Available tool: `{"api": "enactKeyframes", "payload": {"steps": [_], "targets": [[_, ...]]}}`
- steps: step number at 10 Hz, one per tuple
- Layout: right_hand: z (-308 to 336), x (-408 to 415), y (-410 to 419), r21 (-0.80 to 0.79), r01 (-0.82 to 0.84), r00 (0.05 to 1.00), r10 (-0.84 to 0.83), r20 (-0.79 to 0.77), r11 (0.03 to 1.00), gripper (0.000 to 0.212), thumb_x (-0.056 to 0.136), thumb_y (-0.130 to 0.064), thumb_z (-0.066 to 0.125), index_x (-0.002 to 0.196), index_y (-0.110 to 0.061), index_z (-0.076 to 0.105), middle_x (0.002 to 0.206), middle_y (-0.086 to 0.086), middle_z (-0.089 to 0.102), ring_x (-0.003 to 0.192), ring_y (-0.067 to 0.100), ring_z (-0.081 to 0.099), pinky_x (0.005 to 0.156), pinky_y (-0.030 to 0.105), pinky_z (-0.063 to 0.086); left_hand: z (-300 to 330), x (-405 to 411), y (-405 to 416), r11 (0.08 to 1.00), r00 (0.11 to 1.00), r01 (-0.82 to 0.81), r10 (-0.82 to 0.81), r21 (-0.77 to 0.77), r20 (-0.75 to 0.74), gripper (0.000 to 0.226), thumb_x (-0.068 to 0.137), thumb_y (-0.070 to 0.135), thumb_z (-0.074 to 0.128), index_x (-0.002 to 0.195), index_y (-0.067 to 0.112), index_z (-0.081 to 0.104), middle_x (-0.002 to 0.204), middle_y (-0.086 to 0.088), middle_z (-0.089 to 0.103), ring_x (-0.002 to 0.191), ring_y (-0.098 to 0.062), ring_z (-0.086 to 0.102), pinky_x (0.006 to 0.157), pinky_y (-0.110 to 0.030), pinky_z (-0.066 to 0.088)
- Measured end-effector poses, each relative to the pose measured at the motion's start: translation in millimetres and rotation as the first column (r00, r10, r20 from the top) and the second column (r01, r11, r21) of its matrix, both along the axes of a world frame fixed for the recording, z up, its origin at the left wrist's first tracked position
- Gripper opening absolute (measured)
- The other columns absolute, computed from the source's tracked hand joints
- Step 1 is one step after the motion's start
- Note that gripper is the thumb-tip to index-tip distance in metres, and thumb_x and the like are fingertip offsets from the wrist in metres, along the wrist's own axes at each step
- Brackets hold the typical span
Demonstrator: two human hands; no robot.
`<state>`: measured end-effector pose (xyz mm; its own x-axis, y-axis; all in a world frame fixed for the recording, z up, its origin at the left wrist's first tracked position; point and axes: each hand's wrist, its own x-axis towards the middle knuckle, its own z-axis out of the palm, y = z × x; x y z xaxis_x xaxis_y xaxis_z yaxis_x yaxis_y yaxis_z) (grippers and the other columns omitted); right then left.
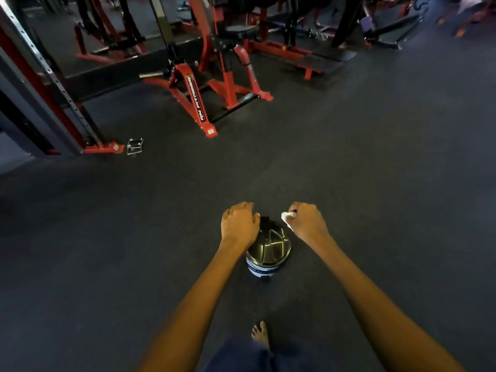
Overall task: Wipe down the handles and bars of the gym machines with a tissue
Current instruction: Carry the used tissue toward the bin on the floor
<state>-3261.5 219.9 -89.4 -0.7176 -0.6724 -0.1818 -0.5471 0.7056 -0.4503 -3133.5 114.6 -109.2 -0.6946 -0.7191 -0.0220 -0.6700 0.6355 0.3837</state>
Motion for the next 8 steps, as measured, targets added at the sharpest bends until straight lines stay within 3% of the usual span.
{"api": "enactKeyframes", "payload": {"steps": [3, 5, 6, 7, 8], "targets": [[-33.8, -84.0, -73.3, 0.101, -0.083, 0.994, 0.076, 0.076, 0.991, 0.012, 0.090, -0.017, 0.058, 0.099, -0.014, 0.064, 0.083, 0.000, 0.063, 0.070, 0.012, 0.061, 0.058, 0.024, 0.049, -23.3, -69.2, -69.5, 0.995, 0.996, -0.068, 0.063, 0.076, 0.064, 0.042, 0.099, 0.032, 0.046, 0.138, 0.014, 0.049, 0.138, -0.005, 0.053, 0.124, -0.022, 0.052, 0.107, -0.038, 0.040], [-70.8, -120.4, -123.6, 0.160, -0.174, 0.977, 0.151, 0.148, 0.972, 0.013, 0.091, -0.017, 0.056, 0.101, -0.012, 0.064, 0.083, 0.001, 0.062, 0.066, 0.011, 0.060, 0.051, 0.019, 0.042, -51.2, -97.2, -109.6, 0.981, 0.977, -0.138, 0.112, 0.136, 0.180, 0.041, 0.100, 0.032, 0.044, 0.137, 0.015, 0.049, 0.138, -0.003, 0.052, 0.124, -0.021, 0.050, 0.106, -0.034, 0.036], [-95.9, -138.1, -144.6, 0.215, -0.167, 0.974, 0.127, 0.189, 0.962, 0.019, 0.090, -0.021, 0.054, 0.098, -0.007, 0.065, 0.094, 0.012, 0.067, 0.085, 0.027, 0.064, 0.064, 0.030, 0.045, -73.2, -115.0, -132.4, 0.968, 0.961, -0.183, 0.139, 0.173, 0.238, 0.041, 0.101, 0.032, 0.042, 0.136, 0.014, 0.049, 0.139, -0.004, 0.051, 0.125, -0.024, 0.049, 0.107, -0.035, 0.034], [-120.5, -146.9, -152.6, 0.255, -0.162, 0.970, 0.106, 0.220, 0.953, 0.023, 0.090, -0.021, 0.055, 0.101, -0.004, 0.065, 0.102, 0.016, 0.067, 0.096, 0.031, 0.062, 0.073, 0.032, 0.045, -88.3, -123.5, -142.9, 0.955, 0.953, -0.213, 0.157, 0.204, 0.260, 0.040, 0.100, 0.032, 0.042, 0.136, 0.014, 0.049, 0.139, -0.005, 0.051, 0.125, -0.025, 0.049, 0.106, -0.035, 0.033], [-151.5, -154.5, -166.5, 0.319, -0.220, 0.958, 0.143, 0.249, 0.922, 0.028, 0.093, -0.017, 0.051, 0.115, -0.002, 0.060, 0.117, 0.016, 0.063, 0.107, 0.030, 0.058, 0.068, 0.018, 0.043, -123.0, -132.5, -153.9, 0.917, 0.925, -0.295, 0.204, 0.267, 0.322, 0.040, 0.099, 0.031, 0.044, 0.135, 0.015, 0.051, 0.137, -0.007, 0.053, 0.125, -0.027, 0.049, 0.105, -0.036, 0.034]]}}
